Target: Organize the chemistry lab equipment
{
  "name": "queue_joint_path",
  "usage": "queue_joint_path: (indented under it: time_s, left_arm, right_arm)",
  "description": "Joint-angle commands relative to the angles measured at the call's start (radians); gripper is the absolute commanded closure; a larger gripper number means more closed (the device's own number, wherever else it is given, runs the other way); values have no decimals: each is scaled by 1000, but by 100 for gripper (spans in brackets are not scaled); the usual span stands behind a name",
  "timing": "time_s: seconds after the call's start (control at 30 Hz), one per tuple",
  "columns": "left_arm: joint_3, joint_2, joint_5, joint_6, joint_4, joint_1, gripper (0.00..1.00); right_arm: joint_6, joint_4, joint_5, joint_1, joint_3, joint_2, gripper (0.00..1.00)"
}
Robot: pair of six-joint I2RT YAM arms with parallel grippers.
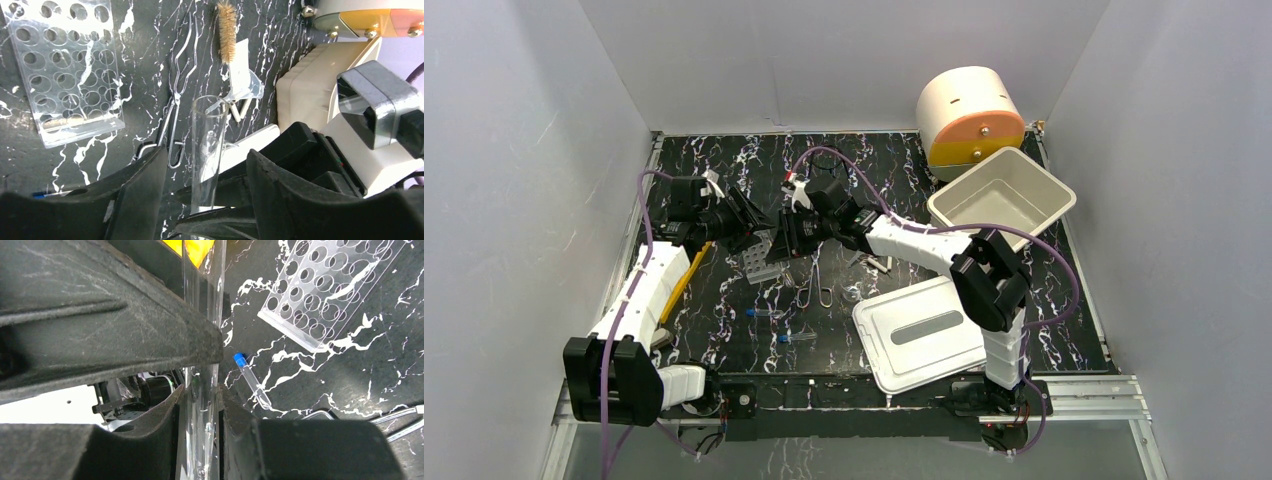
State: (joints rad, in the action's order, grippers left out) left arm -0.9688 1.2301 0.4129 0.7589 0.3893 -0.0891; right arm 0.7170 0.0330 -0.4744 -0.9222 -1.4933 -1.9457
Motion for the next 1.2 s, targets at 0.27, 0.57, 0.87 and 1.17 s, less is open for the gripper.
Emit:
queue_joint_path:
  time_s: [0.27,0.57,0.87,1.17]
  left_arm:
    - [-154,59,247,-34,104,-3,27]
    - [-181,78,331,-44,172,-3,55]
    - [-174,53,358,-46,223,-3,66]
    - [-215,54,369,-74,251,-3,88]
  right_arm:
    - [-384,-58,-30,23,126,188,74]
    - [-533,-1,-32,25,118,206,74]
    - [-640,83,-13,26,82,189,74]
    - [-687,84,-40,34,101,210,72]
